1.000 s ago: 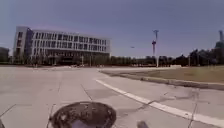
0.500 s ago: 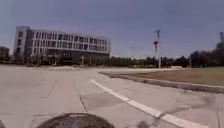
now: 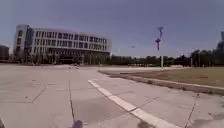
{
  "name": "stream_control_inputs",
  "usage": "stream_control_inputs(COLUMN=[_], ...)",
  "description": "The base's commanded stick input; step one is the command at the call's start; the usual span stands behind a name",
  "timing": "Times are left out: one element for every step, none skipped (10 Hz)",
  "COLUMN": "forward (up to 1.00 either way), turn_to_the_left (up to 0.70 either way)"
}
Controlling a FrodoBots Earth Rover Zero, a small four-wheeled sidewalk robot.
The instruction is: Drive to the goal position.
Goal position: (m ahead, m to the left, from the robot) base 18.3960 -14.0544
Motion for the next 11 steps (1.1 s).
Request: stream_control_inputs(forward=[0.85, 0.85, 0.85, 0.85, 0.85, 0.85, 0.85, 0.85, 0.85, 0.85, 0.85], turn_to_the_left=[0.00, 0.00, 0.00, 0.00, 0.00, 0.00, 0.00, 0.34, 0.34, 0.34, 0.29])
